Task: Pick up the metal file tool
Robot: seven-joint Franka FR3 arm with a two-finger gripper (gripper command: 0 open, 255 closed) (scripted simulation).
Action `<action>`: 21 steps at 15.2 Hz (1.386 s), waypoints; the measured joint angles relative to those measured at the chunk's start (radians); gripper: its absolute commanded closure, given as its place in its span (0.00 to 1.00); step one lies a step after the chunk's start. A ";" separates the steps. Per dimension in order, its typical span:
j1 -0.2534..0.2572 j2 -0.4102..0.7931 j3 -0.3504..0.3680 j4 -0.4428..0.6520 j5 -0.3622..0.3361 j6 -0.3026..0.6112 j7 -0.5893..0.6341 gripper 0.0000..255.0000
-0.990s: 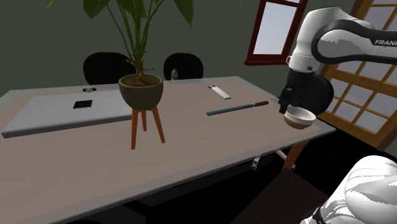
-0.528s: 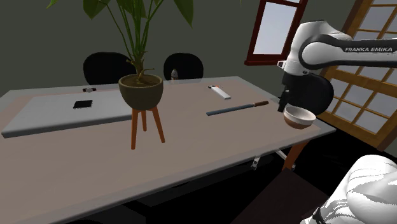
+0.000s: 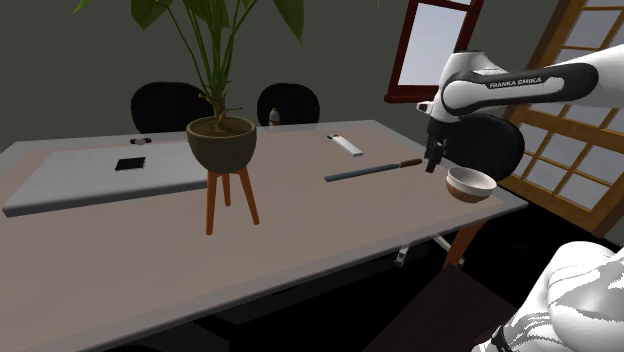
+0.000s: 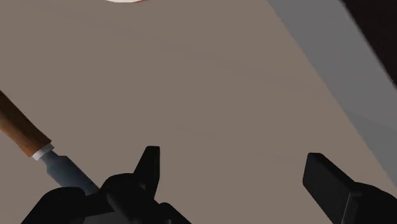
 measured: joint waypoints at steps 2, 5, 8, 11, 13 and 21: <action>0.026 0.077 -0.036 0.043 0.028 0.040 -0.109 0.00; 0.055 0.198 -0.090 0.128 0.090 0.081 -0.292 0.00; 0.071 0.334 -0.119 0.210 0.176 0.128 -0.469 0.00; 0.060 0.467 -0.123 0.313 0.270 0.142 -0.651 0.00; 0.040 0.555 -0.110 0.385 0.332 0.149 -0.765 0.00; -0.009 0.721 -0.056 0.497 0.432 0.187 -0.956 0.00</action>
